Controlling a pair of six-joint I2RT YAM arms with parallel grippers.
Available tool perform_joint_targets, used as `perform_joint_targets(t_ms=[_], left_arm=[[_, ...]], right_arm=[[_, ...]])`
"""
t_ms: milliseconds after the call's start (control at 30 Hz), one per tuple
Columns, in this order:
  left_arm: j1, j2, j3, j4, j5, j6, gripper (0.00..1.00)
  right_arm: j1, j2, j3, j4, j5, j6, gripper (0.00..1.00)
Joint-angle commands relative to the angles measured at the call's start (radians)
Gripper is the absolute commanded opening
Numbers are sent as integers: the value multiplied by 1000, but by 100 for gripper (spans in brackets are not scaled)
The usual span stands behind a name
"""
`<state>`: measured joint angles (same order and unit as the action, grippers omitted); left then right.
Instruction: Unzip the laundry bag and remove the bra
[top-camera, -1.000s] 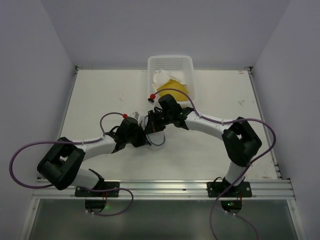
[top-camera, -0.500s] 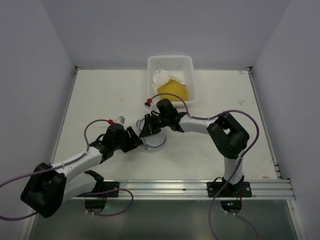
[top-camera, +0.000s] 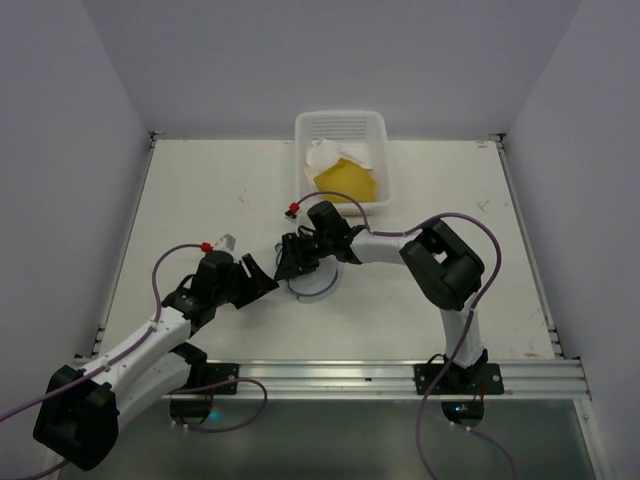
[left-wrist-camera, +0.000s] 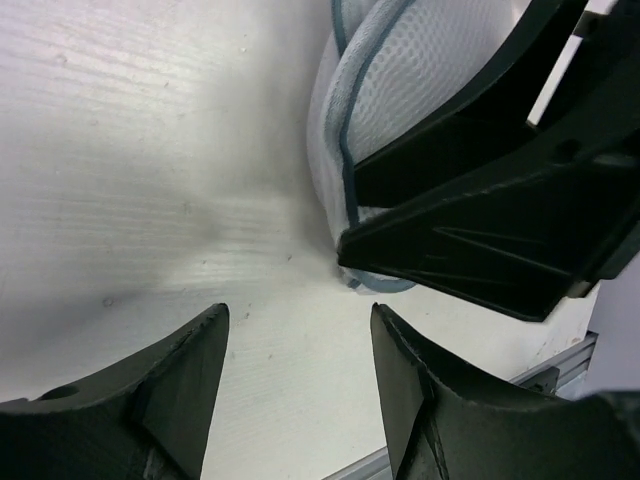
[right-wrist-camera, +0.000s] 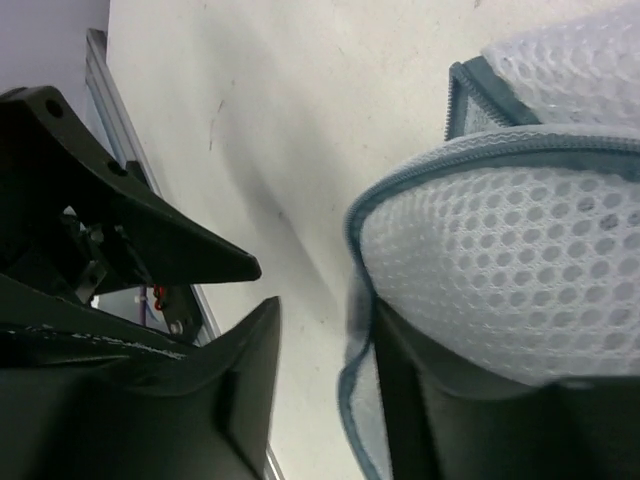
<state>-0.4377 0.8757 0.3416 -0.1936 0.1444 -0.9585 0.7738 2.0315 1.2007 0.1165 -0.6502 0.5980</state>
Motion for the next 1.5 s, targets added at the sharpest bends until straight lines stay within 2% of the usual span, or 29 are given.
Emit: perform_joint_targets(t_ms=[0,33,167,300,567,767,967,1067,1200,1267,1467], left_arm=[[10,-9,25,-62,-22,12,63],[10,-10,49,-82,-26,14,63],[11,-18,125,-131,-61,33,66],[14,-23,215,-187,-114,59,77],[24,23,376,-251,-198,144,100],[37,55,474,-296,-256,214,100],[54,62,608,-363,-350,288,100],[62,71,703,-409,-422,337,100],[67,72,829,-460,-521,397,100],[67,66,899,-466,-551,443,100],[67,45,1079,-480,-640,563,100]], right_arm=[[1,-40,20,-67,9,-49,49],[1,-62,20,-80,18,-58,60],[1,-169,26,-161,44,-96,79],[-1,-283,45,-273,108,-121,98],[-31,-434,206,-550,377,-234,99],[-188,-580,180,-635,432,-276,99],[-442,-807,114,-684,624,-234,99],[-614,-933,100,-704,673,-201,99],[-656,-1077,117,-738,834,-217,99],[-656,-1151,141,-736,888,-282,99],[-654,-1280,211,-726,925,-377,99]])
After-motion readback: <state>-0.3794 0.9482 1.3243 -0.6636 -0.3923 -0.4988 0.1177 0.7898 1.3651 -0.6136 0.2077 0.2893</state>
